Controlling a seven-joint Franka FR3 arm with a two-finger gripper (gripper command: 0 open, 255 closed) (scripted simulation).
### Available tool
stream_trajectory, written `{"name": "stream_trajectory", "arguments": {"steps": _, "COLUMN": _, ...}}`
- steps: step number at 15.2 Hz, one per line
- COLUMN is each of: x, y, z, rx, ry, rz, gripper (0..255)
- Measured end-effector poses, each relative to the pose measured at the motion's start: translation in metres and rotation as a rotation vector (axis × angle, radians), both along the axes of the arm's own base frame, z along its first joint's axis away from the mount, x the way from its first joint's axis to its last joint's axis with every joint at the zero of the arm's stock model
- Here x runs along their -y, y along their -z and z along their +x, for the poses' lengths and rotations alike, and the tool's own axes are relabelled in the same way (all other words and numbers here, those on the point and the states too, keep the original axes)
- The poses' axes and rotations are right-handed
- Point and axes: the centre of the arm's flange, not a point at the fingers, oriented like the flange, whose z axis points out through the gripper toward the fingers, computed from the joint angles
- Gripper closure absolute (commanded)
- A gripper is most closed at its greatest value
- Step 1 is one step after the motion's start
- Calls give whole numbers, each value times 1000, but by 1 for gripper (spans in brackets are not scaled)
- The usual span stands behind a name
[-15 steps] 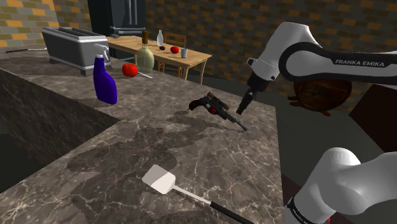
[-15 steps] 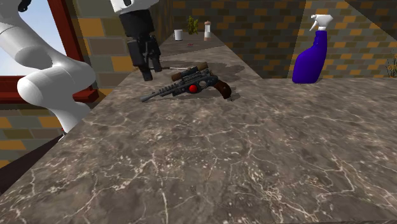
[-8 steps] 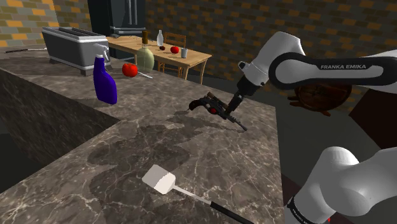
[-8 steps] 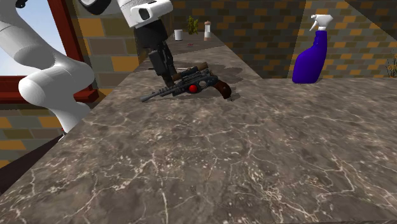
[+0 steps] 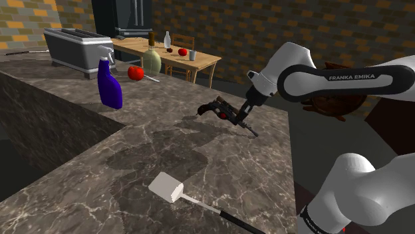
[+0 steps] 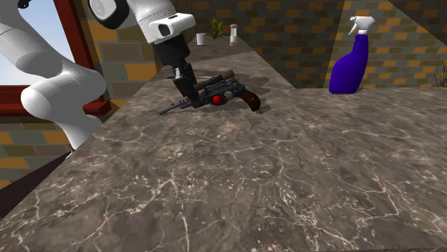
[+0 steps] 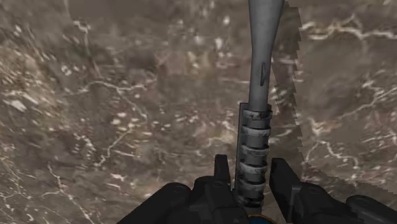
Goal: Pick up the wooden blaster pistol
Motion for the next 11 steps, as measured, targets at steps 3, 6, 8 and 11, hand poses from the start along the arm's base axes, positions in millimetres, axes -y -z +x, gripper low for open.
{"name": "stream_trajectory", "arguments": {"steps": 3, "x": 0, "y": 0, "z": 0, "rx": 0, "ry": 0, "rz": 0, "gripper": 255}}
{"name": "stream_trajectory", "arguments": {"steps": 6, "x": 0, "y": 0, "z": 0, "rx": 0, "ry": 0, "rz": 0, "gripper": 255}}
{"name": "stream_trajectory", "arguments": {"steps": 8, "x": 0, "y": 0, "z": 0, "rx": 0, "ry": 0, "rz": 0, "gripper": 255}}
{"name": "stream_trajectory", "arguments": {"steps": 11, "x": 1, "y": -11, "z": 0, "rx": 0, "ry": 0, "rz": 0, "gripper": 255}}
